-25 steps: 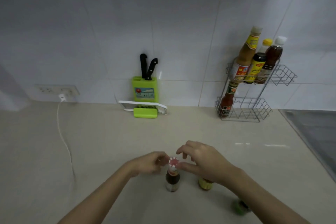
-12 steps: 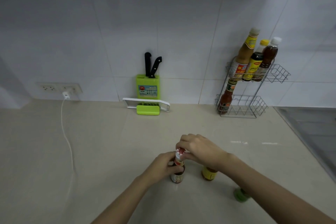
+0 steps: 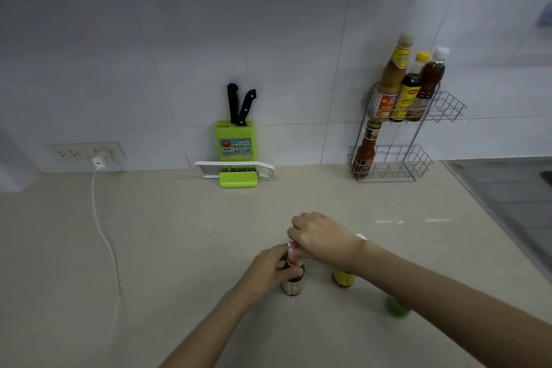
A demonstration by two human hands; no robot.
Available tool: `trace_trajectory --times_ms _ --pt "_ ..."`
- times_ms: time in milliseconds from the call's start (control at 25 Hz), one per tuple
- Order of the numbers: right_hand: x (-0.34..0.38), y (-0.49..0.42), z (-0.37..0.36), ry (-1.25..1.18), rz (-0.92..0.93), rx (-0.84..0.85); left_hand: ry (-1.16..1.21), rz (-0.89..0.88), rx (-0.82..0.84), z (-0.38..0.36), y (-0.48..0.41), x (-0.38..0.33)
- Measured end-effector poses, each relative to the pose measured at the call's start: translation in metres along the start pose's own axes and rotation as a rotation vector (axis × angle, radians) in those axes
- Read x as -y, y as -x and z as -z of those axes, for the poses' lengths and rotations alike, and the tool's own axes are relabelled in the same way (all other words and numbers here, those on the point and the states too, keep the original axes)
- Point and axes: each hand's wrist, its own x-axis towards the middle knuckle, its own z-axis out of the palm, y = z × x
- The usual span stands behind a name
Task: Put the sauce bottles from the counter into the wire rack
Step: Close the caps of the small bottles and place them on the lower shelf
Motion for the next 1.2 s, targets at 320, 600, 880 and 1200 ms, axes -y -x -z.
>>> trace_trajectory --times_ms 320,600,880,1200 --pt "0.013 0.003 -0.007 0.195 -0.107 0.05 0.011 -0.022 -0.053 -0.01 0.002 0.008" --pt "0.027 -0.017 -0.002 0.047 -0.403 0.273 0.026 -0.072 -0.266 -0.032 0.008 0.014" --pt "0.009 -0.011 0.005 -0.397 -0.358 0.137 0.572 0.036 -0.172 -0.004 0.0 0.012" --pt "-0.067 -0.002 0.069 -0.894 -0.444 -0.445 0.583 -0.159 0.062 0.069 -0.072 -0.088"
